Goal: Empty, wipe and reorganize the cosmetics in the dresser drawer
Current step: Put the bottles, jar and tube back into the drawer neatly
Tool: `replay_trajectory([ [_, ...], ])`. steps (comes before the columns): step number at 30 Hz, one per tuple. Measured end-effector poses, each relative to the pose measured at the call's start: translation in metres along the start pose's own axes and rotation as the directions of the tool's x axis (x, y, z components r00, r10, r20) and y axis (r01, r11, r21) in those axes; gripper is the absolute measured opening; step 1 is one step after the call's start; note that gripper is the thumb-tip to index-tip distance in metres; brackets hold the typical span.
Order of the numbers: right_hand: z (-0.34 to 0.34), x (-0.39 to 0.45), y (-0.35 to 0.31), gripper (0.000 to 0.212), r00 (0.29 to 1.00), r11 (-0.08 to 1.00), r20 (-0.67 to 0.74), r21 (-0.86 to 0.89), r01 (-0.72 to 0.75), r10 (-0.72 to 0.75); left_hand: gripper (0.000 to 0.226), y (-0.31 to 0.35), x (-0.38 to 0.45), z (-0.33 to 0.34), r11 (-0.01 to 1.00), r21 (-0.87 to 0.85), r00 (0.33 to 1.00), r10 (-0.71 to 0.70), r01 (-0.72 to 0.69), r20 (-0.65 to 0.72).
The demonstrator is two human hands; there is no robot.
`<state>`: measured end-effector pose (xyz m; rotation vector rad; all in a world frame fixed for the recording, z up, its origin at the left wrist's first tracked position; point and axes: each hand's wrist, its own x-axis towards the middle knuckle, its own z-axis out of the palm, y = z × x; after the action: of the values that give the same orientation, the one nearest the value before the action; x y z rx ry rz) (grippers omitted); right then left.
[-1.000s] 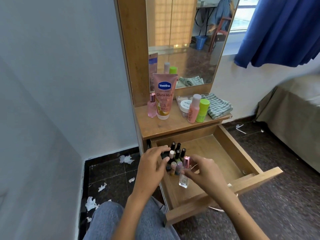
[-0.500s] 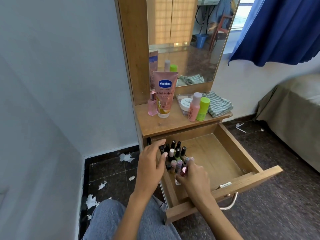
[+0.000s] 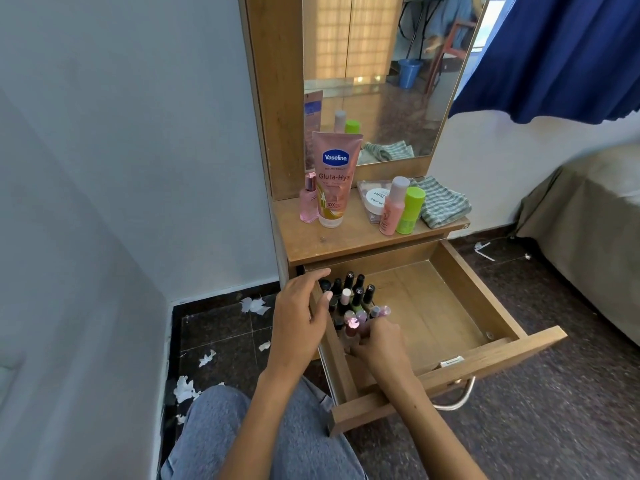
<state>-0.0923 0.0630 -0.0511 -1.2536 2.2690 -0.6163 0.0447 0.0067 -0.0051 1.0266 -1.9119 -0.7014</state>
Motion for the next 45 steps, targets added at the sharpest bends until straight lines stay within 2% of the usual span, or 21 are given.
replay_trajectory([
  [4, 0.001, 0.002, 0.006, 0.013, 0.999, 1.000, 0.045, -0.019, 0.022, -0.021, 0.034, 0.001, 0.000, -0.002, 1.000, 0.005, 1.000, -0.016, 0.016, 0.003],
  [7, -0.004, 0.002, 0.006, 0.007, 0.996, 0.998, 0.084, -0.058, 0.006, -0.001, 0.033, 0.003, 0.000, -0.003, 1.000, 0.017, 1.000, -0.016, 0.016, 0.006],
  [10, -0.027, -0.002, 0.004, 0.016, 0.998, 0.984, 0.058, -0.178, 0.023, -0.013, 0.034, 0.003, 0.002, -0.004, 1.000, 0.028, 1.000, -0.009, 0.009, 0.003],
  [12, -0.048, -0.005, 0.002, 0.014, 0.998, 0.986, 0.040, -0.156, 0.059, -0.054, 0.033, 0.001, 0.004, -0.004, 0.999, 0.035, 1.000, 0.002, -0.001, -0.011],
  [15, -0.071, -0.005, -0.005, 0.016, 0.982, 0.979, -0.025, -0.086, 0.185, -0.188, 0.032, -0.002, 0.011, -0.002, 0.999, 0.043, 0.999, 0.002, 0.000, -0.048],
  [18, -0.077, 0.002, -0.012, 0.019, 0.938, 0.949, -0.158, 0.017, 0.315, -0.309, 0.032, -0.002, 0.027, 0.002, 0.996, 0.089, 0.994, 0.023, -0.014, -0.110],
  [24, -0.067, 0.022, -0.024, 0.017, 0.846, 0.890, -0.331, 0.033, 0.454, -0.419, 0.050, -0.005, 0.086, 0.007, 0.963, 0.268, 0.982, 0.061, -0.011, -0.180],
  [27, -0.062, 0.029, -0.026, 0.016, 0.823, 0.878, -0.379, 0.054, 0.476, -0.423, 0.057, -0.011, 0.121, 0.006, 0.958, 0.280, 0.983, -0.008, 0.061, -0.185],
  [30, -0.058, 0.031, -0.026, 0.016, 0.813, 0.870, -0.395, 0.063, 0.489, -0.428, 0.054, -0.017, 0.142, 0.008, 0.956, 0.248, 0.977, -0.112, 0.156, -0.183],
  [39, -0.056, 0.034, -0.020, 0.010, 0.826, 0.884, -0.356, -0.001, 0.467, -0.436, 0.030, -0.027, 0.171, 0.022, 0.964, 0.202, 0.965, -0.124, 0.171, -0.229],
  [45, -0.057, 0.035, -0.019, 0.010, 0.832, 0.883, -0.339, 0.006, 0.469, -0.440, 0.030, -0.025, 0.162, 0.015, 0.967, 0.172, 0.958, -0.144, 0.190, -0.249],
])
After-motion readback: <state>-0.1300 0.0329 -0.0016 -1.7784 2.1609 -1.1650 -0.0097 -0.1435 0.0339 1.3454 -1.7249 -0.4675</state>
